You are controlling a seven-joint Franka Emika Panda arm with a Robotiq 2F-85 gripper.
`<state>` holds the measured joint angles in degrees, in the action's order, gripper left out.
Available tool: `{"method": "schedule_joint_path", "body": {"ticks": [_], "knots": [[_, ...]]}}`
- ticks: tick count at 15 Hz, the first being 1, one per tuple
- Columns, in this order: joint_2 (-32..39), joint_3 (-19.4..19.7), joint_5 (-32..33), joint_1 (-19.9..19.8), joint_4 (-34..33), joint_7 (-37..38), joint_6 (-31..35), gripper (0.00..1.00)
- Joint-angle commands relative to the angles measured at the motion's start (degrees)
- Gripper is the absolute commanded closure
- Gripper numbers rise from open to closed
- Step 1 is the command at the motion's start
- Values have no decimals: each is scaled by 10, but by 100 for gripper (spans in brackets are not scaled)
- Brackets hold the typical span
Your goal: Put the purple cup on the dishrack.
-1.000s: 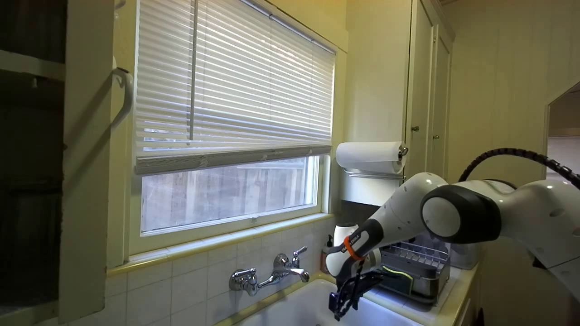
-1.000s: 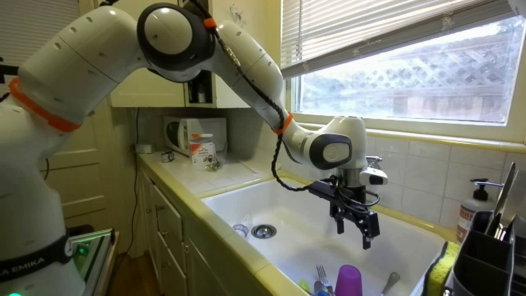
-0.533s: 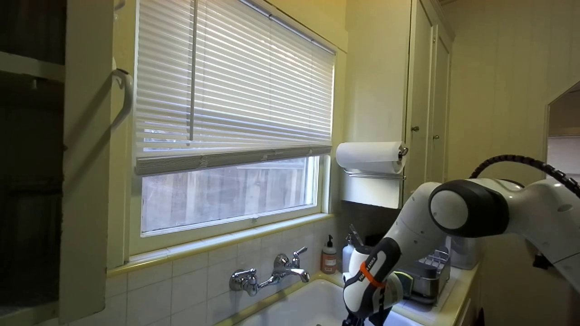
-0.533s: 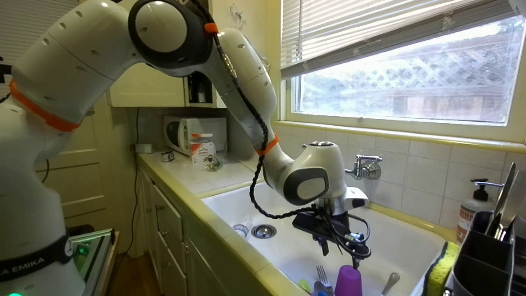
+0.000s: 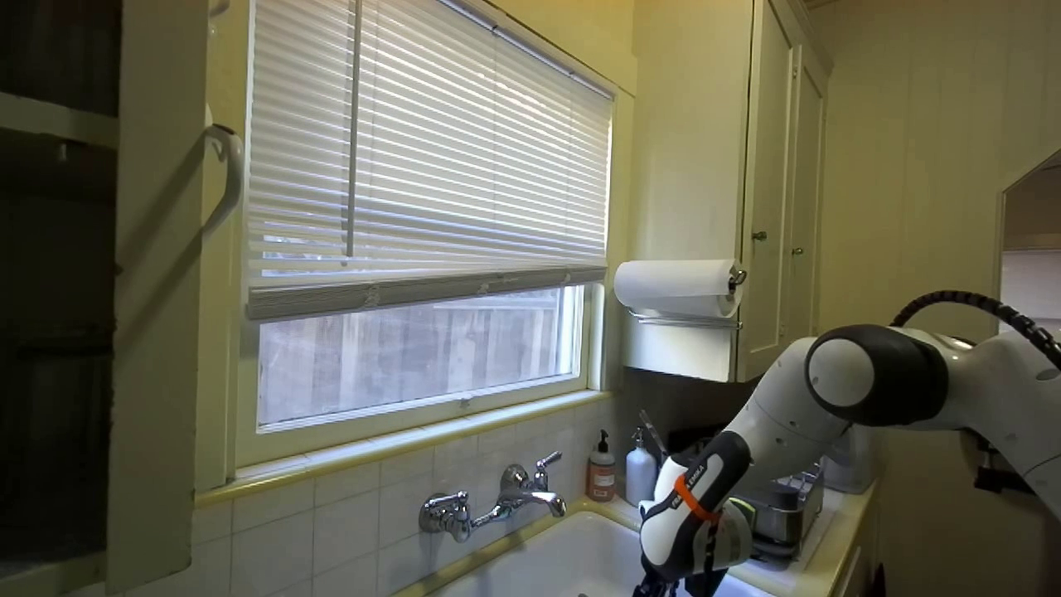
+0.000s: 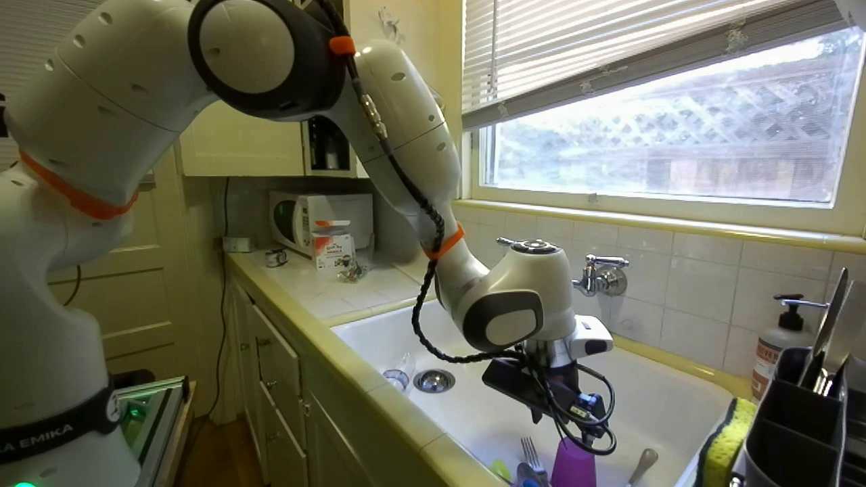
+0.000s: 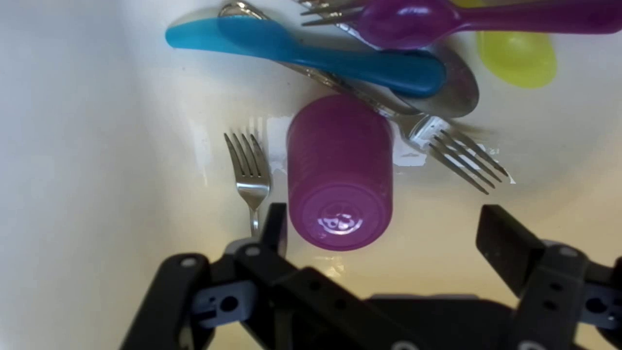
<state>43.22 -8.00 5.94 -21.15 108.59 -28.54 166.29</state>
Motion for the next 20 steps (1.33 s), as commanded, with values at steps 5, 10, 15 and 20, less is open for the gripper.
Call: {"method": "schedule_joint_path", "body": {"ticks": [5, 10, 15, 20], "knots": [[43, -36, -28, -48, -82, -23, -62, 0], [100, -21, -38, -27, -188, -23, -148, 0], [128, -10, -31, 5, -238, -19, -192, 0], [164, 10, -30, 33, -272, -6, -226, 0]]}}
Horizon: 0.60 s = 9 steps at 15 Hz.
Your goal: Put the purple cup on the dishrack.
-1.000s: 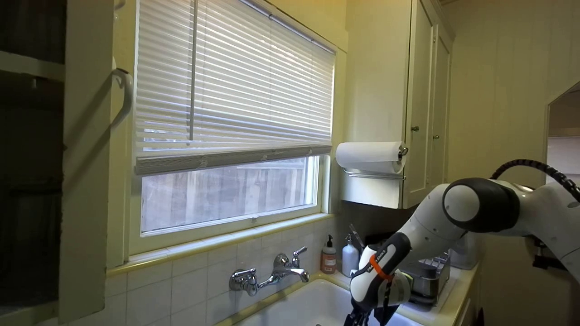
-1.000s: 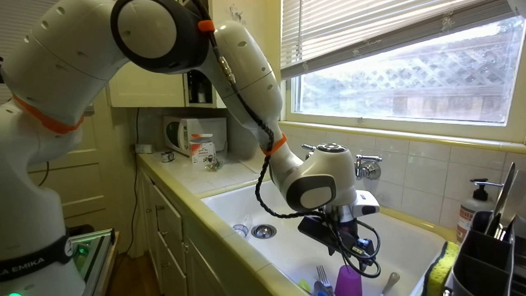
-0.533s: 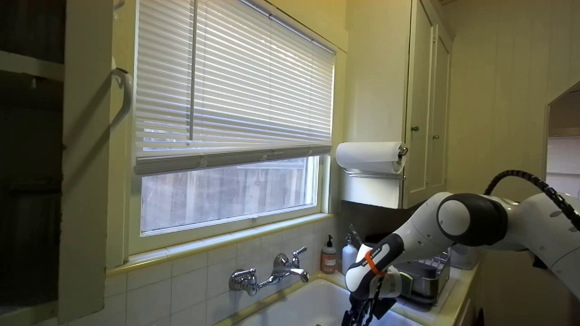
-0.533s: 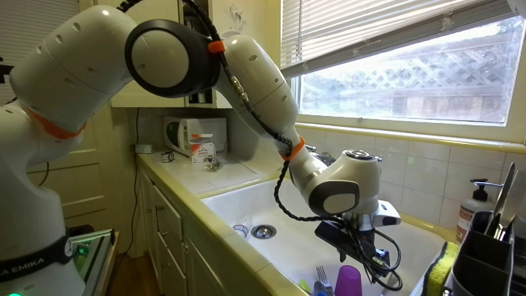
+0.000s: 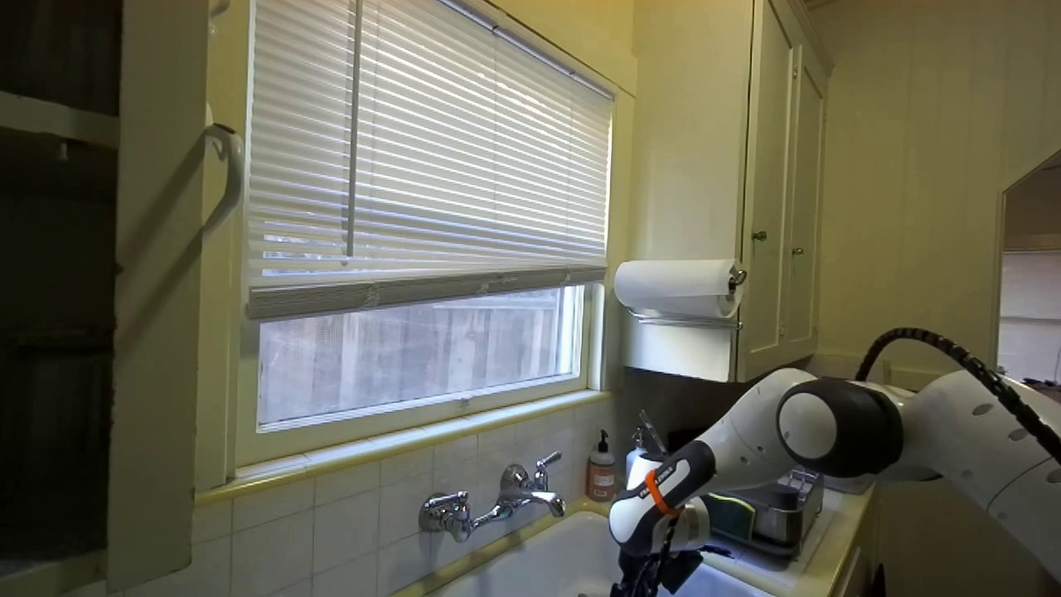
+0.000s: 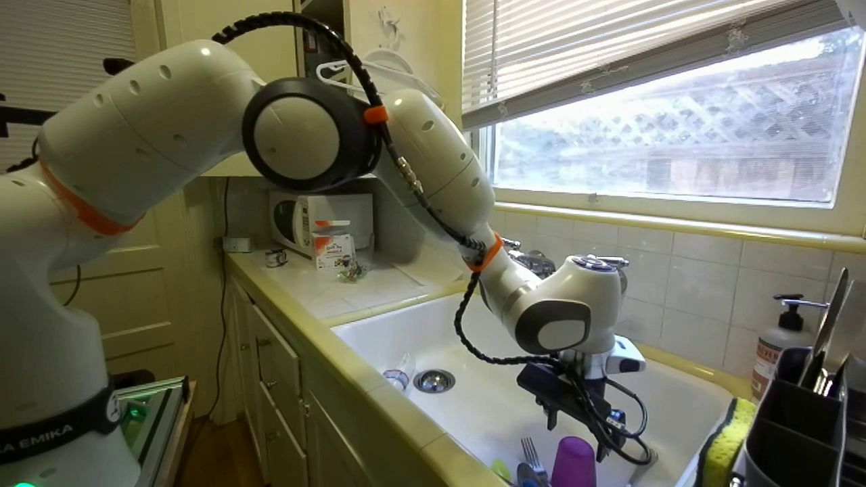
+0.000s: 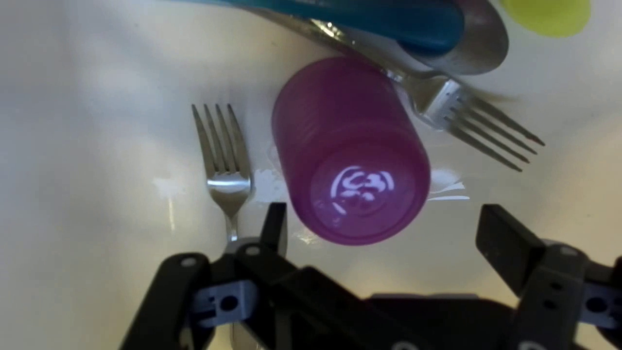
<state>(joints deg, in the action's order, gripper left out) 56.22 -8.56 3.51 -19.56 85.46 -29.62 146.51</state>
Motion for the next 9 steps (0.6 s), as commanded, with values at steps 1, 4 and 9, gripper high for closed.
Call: {"method": "schedule_joint_path", "body": {"ticks": [1, 4, 9], "knots": [[42, 18, -6, 20, -49, 7, -34, 0], [56, 28, -8, 24, -62, 18, -36, 0], [56, 49, -6, 31, -67, 50, -45, 41]]}}
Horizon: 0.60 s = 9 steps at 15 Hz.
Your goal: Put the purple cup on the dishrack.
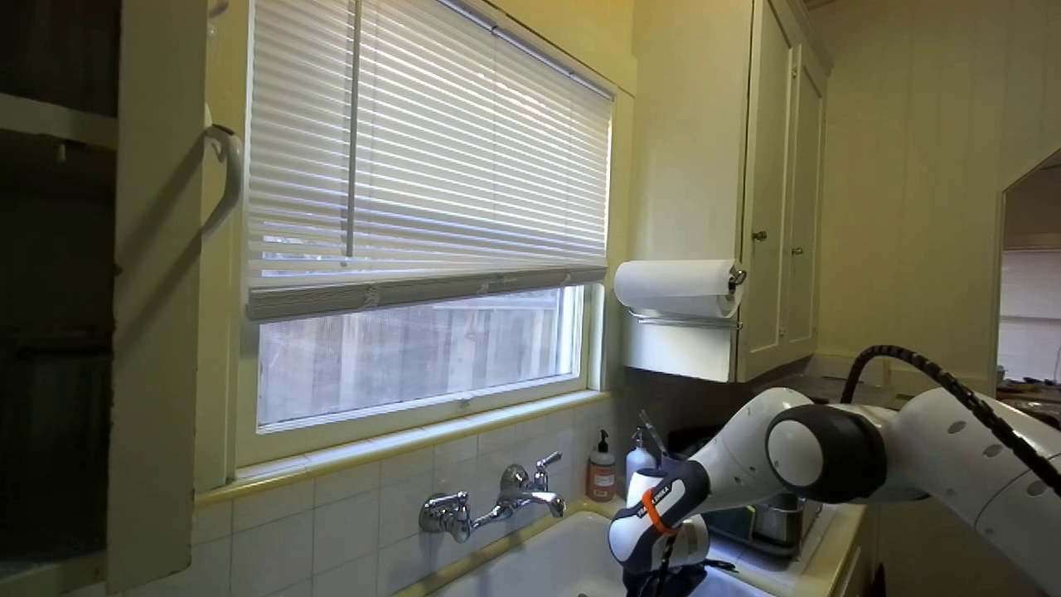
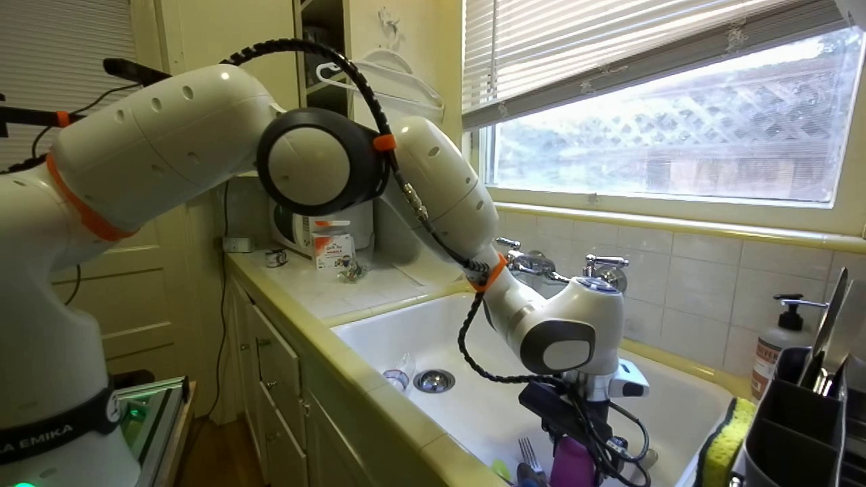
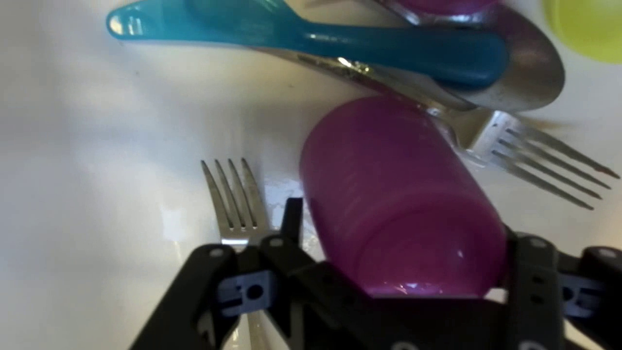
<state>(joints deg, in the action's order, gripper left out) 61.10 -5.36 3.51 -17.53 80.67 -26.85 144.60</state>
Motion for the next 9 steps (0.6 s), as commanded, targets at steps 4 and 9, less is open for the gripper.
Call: {"method": "schedule_joint_path", "body": {"ticks": [4, 9], "knots": [[-47, 34, -4, 18, 44, 54, -19, 51], [-182, 49, -2, 8, 181, 60, 31, 51]]}}
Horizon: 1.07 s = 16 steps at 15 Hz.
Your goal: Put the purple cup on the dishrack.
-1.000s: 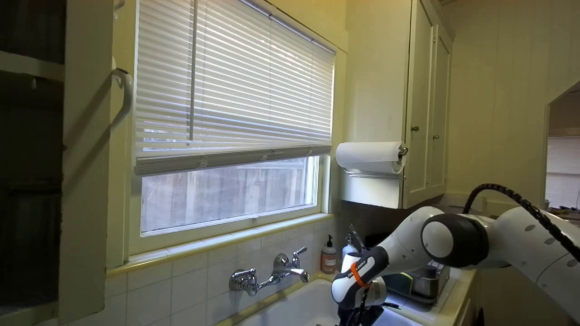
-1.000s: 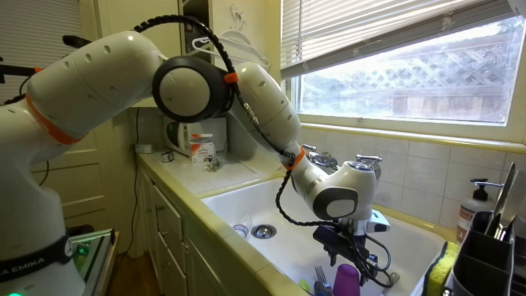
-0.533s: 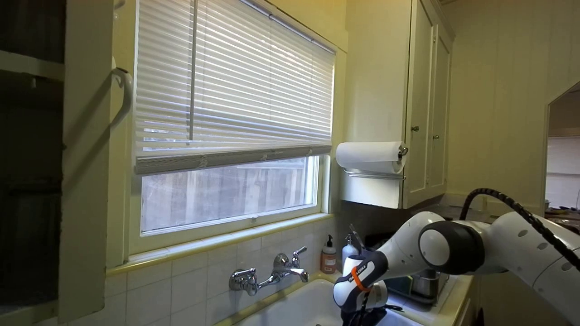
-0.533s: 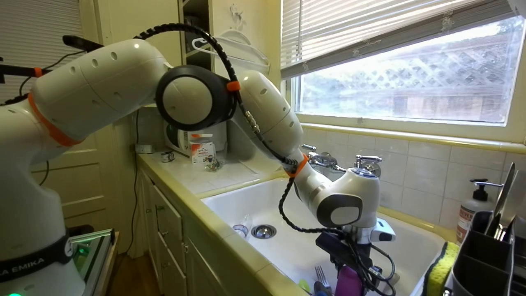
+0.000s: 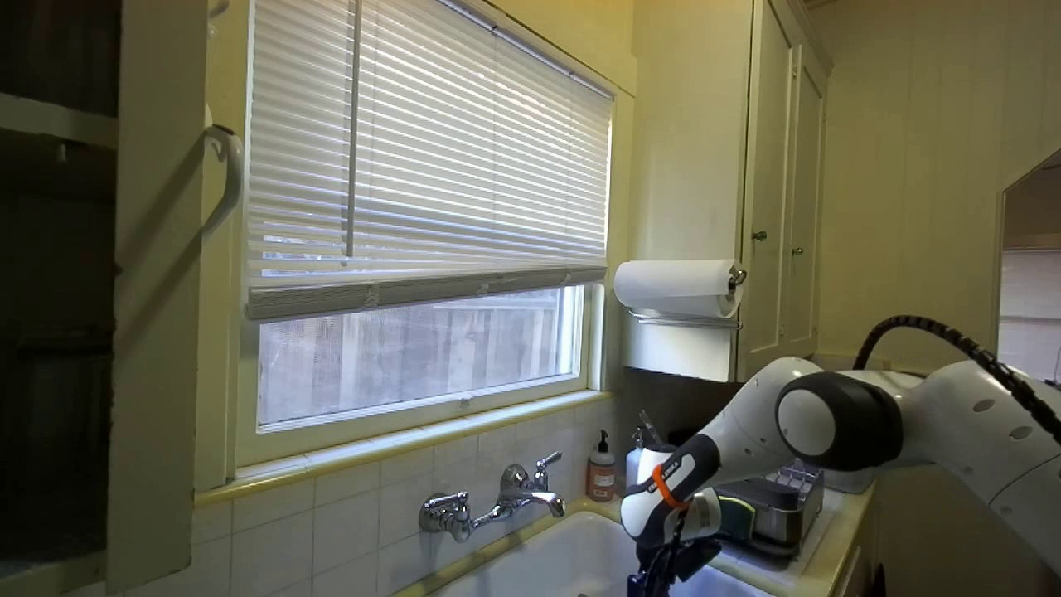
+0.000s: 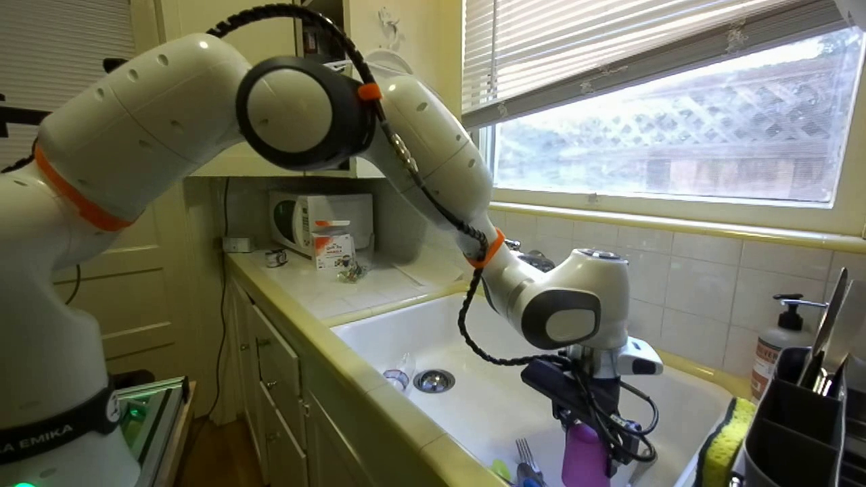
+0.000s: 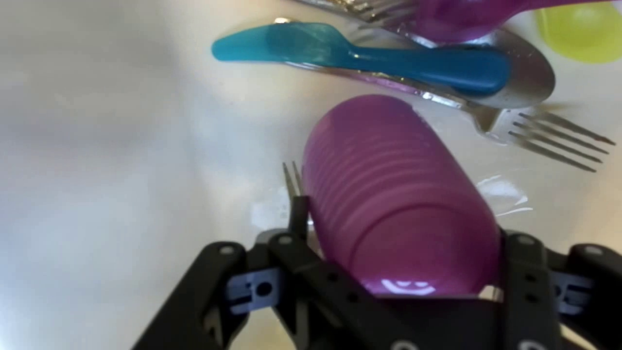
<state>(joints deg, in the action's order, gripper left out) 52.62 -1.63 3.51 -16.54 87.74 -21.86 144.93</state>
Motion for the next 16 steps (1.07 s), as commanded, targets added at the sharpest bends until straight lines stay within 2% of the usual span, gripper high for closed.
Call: {"method": "schedule_joint_path", "body": {"ticks": [1, 4, 11, 13, 15, 16], "knots": [[-126, 15, -2, -4, 135, 7, 28, 51], [-215, 13, -16, -19, 213, -3, 62, 51], [-418, 12, -107, -49, 412, 27, 277, 51], [-475, 26, -126, -54, 462, 50, 306, 51], [-527, 58, -117, -57, 503, 77, 334, 51], [-550, 71, -118, -68, 513, 87, 324, 51]]}}
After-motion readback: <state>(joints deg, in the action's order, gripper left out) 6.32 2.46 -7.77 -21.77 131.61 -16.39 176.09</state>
